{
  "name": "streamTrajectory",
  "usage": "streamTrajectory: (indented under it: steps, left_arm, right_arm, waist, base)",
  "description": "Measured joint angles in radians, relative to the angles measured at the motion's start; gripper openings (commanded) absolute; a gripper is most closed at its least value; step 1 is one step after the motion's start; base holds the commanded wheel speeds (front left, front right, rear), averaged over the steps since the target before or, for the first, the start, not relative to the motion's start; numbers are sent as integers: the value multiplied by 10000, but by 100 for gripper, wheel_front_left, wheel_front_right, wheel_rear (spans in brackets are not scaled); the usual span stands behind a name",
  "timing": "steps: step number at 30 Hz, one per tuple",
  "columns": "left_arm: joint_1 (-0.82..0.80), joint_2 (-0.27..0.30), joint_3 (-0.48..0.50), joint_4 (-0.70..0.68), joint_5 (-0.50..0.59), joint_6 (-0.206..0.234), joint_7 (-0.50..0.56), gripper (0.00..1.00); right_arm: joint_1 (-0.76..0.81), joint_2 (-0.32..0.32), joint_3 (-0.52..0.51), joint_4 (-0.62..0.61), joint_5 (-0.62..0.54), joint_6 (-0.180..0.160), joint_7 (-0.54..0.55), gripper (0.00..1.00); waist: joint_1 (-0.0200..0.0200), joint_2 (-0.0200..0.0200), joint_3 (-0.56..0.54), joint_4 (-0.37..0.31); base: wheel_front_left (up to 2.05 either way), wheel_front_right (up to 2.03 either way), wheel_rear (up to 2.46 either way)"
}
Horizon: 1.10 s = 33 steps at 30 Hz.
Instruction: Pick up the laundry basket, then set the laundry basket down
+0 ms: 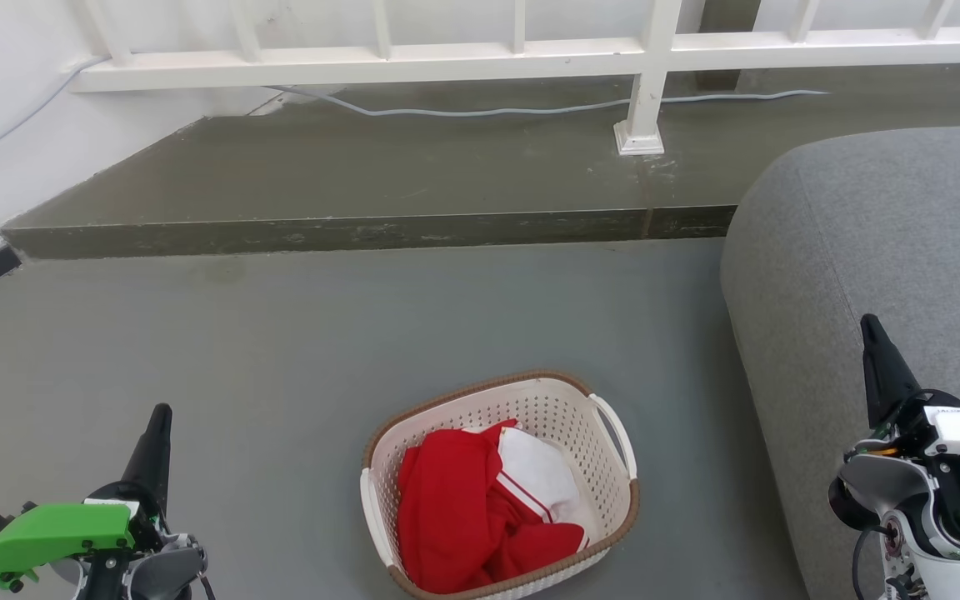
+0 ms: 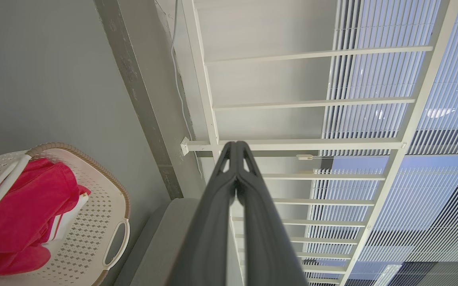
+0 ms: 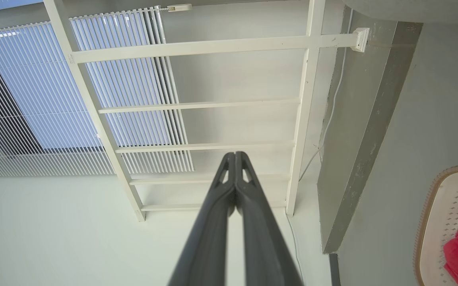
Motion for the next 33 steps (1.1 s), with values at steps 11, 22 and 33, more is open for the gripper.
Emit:
streamTrajectory:
  steps: [11,22,33]
  left_arm:
    - [0,-2,2,0,0,0,0,0]
    - [0,-4,4,0,0,0,0,0]
    - [417,-234,-54,468,0,8,-4,100]
  right_arm:
    - [0,0,-2,0,0,0,0,0]
    - [0,2,-6,0,0,0,2,0]
    - [419,253,31,506,4,-58,-2,100]
  waist:
    - [0,0,0,0]
    - [0,0,0,0]
    - [0,0,5,0]
  base:
    - [0,0,0]
    - [0,0,0]
    - [0,0,0]
